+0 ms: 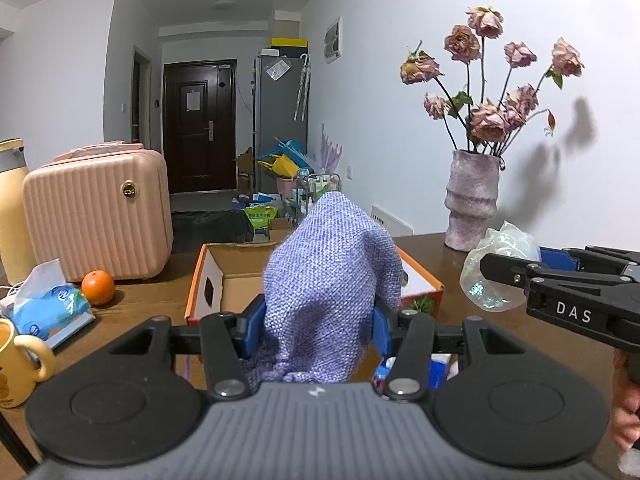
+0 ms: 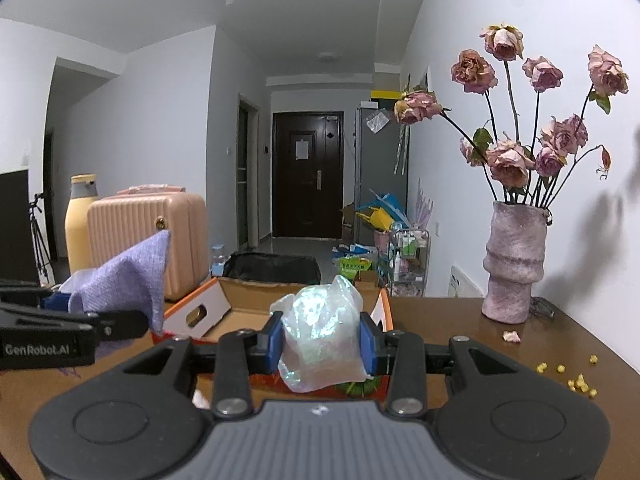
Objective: Organize soft objects
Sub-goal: 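Carry the pouch and bag with both grippers over the cardboard box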
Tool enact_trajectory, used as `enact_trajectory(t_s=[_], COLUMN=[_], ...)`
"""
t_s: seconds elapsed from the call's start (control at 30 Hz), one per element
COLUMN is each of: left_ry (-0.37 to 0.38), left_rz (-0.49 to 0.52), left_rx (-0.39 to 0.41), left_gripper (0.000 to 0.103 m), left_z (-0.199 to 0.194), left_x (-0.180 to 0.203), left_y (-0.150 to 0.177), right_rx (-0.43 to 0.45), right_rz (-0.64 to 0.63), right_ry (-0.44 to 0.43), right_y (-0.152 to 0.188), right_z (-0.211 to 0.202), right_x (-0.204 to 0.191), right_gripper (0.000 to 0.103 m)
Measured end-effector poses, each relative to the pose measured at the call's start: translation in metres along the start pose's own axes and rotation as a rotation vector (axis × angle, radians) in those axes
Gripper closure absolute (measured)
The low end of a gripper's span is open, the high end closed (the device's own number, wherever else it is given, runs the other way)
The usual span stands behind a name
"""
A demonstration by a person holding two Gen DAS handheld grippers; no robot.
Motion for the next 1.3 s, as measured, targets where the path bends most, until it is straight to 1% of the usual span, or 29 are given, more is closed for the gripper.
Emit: enact_trajectory(t_s=[0.23, 0.33, 0.73, 1.07, 1.3], left_ry=[-0.008, -0.017, -0.072, -0.093, -0.101], left_rz=[-0.036, -0.03, -0.036, -0.029, -0.016], left_rx=[0.006, 0.01, 0.003, -0.002, -0.029], left_gripper=[0.051, 0.051, 0.051, 0.051, 0.051], left_z=[0.026, 0.035, 0.075, 0.106, 0.134], left_x=[-0.01, -0.013, -0.036, -0.051, -0.063], left_y=[-0.014, -0.019, -0.036, -0.045, -0.044], right_rx=[0.022, 0.019, -0.063, -0.123, -0.153], right_rz=[0.003, -0.003, -0.045, -0.041, -0.038], right_ry=[0.002, -0.003, -0.021, 0.007, 0.024], right_y=[-0.018, -0.023, -0.026, -0.035, -0.042], right_z=[0.03, 0.042, 0.092, 0.133, 0.16], right_x=[0.003, 0.002, -0.001, 0.01, 0.022], right_gripper=[0.066, 0.066, 0.066, 0.066, 0.066])
Point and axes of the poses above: each gripper's, at about its wrist camera, not at the fingertips, and z roughly the way its jaws point, x to its right, y to its underside, the point moved 5 cm from there along z, roughly the way its jaws point, and after that the axes turned 11 degrees about z, right-handed, at the moved point
